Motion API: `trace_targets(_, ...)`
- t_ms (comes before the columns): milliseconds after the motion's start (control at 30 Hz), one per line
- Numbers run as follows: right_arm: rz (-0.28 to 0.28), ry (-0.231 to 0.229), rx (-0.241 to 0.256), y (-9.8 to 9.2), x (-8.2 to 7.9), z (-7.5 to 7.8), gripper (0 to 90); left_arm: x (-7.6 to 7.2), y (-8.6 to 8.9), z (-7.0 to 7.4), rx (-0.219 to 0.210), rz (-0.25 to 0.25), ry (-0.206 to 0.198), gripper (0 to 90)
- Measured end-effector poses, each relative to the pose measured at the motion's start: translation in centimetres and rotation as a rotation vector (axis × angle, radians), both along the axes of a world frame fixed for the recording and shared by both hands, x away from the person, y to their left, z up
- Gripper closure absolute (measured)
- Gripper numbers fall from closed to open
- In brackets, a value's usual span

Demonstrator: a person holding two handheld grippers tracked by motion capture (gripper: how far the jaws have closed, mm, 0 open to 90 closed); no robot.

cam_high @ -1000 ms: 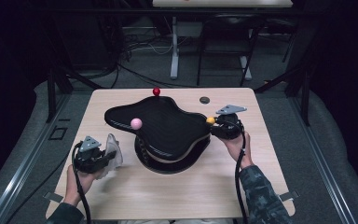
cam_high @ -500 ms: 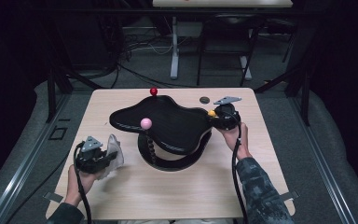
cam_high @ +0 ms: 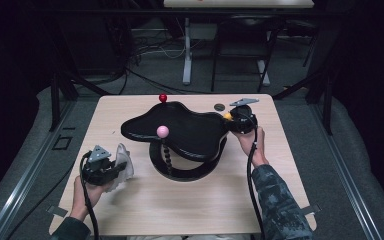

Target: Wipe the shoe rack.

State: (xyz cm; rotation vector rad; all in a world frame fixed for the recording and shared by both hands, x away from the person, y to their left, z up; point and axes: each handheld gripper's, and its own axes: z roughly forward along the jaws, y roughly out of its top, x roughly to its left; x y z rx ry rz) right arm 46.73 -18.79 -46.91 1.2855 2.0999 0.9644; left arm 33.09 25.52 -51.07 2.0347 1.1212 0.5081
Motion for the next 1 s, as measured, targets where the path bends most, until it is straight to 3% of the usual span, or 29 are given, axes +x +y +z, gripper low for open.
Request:
trace_targets(133, 0.015, 0.018, 0.035, -0.2, -1.1, 0.9, 45.7, 0.1, 0.3, 0.0, -0.006, 0.011, 0.004, 75.5)
trace_targets(200, 0.043, 0.024, 0.061, -0.2, -2.7, 1.8, 37.6, 0.1, 0.3, 0.0, -0.006, 0.014, 0.006, 75.2)
trace_targets(300, 0.095, 0.024, 0.097, 0.0, -5.9, 3.3, 31.6, 0.0, 0.1, 0.1, -0.003, 0.010, 0.001, 74.9)
trace_targets(367, 0.110, 0.020, 0.106, 0.1, -6.8, 3.7, 29.9, 0.0, -0.1, 0.2, -0.005, 0.008, 0.000, 74.8)
trace_targets(400, 0.140, 0.011, 0.117, 0.3, -8.3, 4.6, 25.2, 0.0, -0.2, 0.2, -0.001, 0.005, 0.001, 74.9)
trace_targets(433, 0.140, 0.011, 0.117, 0.3, -8.3, 4.6, 25.2, 0.0, -0.2, 0.2, -0.001, 0.005, 0.001, 75.0)
trace_targets(467, 0.171, 0.017, 0.130, 0.6, -9.7, 5.4, 21.8, 0.0, -0.3, 0.2, -0.003, 0.004, 0.002, 75.1)
trace_targets(533, 0.183, 0.020, 0.138, 0.7, -10.1, 5.7, 21.0, 0.1, -0.3, 0.2, -0.002, 0.003, 0.002, 75.4)
trace_targets(600, 0.238, 0.000, 0.170, 1.3, -11.9, 7.0, 20.7, 0.1, -0.3, 0.2, -0.001, 0.000, 0.003, 76.7)
trace_targets(700, 0.261, -0.012, 0.177, 1.8, -12.6, 7.6, 21.2, 0.1, -0.4, 0.1, -0.004, -0.001, 0.002, 76.6)
trace_targets(733, 0.308, -0.015, 0.195, 2.5, -13.3, 8.3, 22.0, 0.1, -0.4, 0.1, -0.001, -0.003, 0.002, 76.7)
trace_targets(833, 0.326, -0.019, 0.188, 3.4, -13.9, 8.7, 22.7, 0.1, -0.4, 0.2, -0.001, -0.004, 0.002, 76.6)
trace_targets(1000, 0.407, -0.035, 0.201, 5.7, -15.2, 9.7, 24.7, 0.1, -0.3, 0.2, -0.003, -0.005, 0.002, 76.6)
